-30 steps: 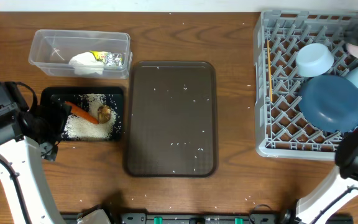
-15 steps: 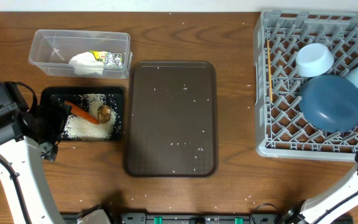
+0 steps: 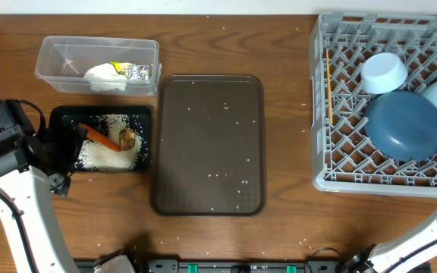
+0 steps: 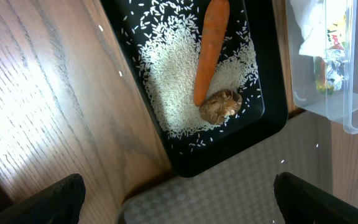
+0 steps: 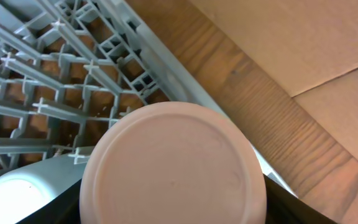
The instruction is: Sort waste into correct bins and load items into the dishwasher rack
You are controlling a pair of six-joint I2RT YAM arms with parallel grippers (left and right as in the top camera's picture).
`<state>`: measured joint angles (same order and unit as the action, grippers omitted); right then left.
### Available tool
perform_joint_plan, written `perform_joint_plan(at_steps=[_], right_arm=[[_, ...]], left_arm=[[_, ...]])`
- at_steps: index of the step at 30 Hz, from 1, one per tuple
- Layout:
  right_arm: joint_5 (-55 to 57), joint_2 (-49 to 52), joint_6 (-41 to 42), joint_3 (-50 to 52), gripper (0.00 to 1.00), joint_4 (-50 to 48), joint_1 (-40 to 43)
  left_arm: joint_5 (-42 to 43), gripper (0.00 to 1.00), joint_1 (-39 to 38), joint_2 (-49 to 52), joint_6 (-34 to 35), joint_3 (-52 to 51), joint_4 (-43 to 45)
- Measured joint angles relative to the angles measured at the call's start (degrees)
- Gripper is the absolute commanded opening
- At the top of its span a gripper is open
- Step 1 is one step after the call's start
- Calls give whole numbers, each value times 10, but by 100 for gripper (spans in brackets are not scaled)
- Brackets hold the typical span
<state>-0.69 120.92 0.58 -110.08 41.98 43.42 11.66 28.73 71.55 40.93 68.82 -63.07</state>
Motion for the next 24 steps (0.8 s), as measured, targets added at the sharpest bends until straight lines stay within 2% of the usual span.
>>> perform_joint_plan(at_steps=[3,7,18,24], right_arm=[[-2,0,-2,0,74,4,-9],[-9,0,-7,0,81,7,-21],[-10,0,-8,0,84,13,-23],[-19,-17,10,0,78,36,-27]], left_arm=[[0,98,0,0,0,0,0],[0,98,0,0,0,0,0],[0,98,0,0,0,0,0],[0,98,0,0,0,0,0]])
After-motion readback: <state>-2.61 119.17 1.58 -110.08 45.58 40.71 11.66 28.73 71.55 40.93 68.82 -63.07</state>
